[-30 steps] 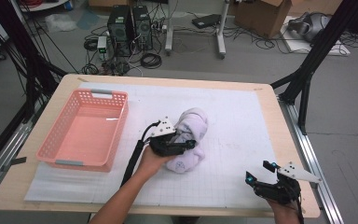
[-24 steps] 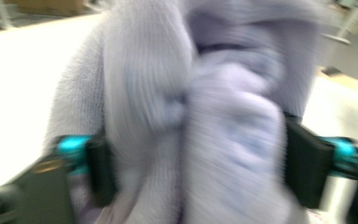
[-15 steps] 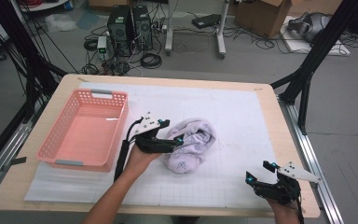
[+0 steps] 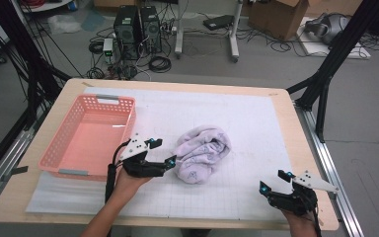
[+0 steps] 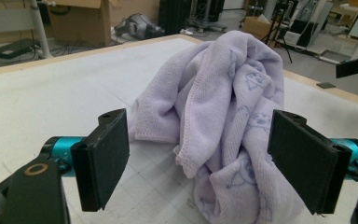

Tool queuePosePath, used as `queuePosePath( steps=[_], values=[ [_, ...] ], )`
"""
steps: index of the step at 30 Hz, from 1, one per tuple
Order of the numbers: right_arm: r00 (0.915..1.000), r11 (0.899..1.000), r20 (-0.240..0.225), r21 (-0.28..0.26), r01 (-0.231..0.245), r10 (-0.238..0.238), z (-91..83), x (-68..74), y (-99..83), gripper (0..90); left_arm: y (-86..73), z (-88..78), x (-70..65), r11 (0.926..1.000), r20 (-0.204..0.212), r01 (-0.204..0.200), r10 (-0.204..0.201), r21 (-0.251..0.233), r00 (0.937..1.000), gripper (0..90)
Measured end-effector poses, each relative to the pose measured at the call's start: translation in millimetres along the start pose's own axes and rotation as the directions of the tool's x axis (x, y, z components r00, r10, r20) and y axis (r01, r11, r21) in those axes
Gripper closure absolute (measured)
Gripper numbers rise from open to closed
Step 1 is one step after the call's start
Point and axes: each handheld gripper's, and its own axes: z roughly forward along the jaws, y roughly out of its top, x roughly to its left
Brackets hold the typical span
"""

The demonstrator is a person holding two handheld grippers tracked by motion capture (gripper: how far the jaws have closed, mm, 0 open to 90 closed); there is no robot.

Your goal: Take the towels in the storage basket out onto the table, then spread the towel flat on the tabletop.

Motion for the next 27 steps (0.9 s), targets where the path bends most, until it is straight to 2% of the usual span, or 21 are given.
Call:
queuePosePath(
  steps=[3, 10, 13, 19, 27],
  values=[
    [1.0000, 1.000, 0.000, 0.002, 0.002, -0.002, -0.1, -0.5, 0.1, 15.5, -2.8, -3.9, 0.6, 0.9999, -0.005, -0.005, 0.005, -0.015, 1.0000, 21.2],
    [1.0000, 1.000, 0.007, -0.002, -0.003, 0.003, -0.3, -2.8, -0.2, 15.5, -1.4, -7.9, 0.3, 0.9988, 0.006, 0.012, -0.012, -0.047, 0.9999, 21.2],
    [0.9999, 1.000, 0.009, 0.001, -0.007, 0.007, 0.8, -3.1, 0.2, 15.5, -2.0, -8.2, 2.2, 0.9991, 0.001, 0.017, -0.017, -0.039, 0.9999, 21.2],
    [1.0000, 1.000, 0.006, 0.006, 0.004, -0.005, 1.3, -1.5, 0.1, 15.6, -1.3, -10.4, 3.0, 0.9983, -0.008, 0.021, -0.022, -0.053, 0.9997, 21.6],
    [1.0000, 1.000, 0.007, 0.005, -0.004, 0.004, 2.0, -1.3, -0.2, 15.6, -2.5, -8.0, 2.8, 0.9993, -0.002, 0.017, -0.017, -0.032, 0.9998, 21.8]
  ],
)
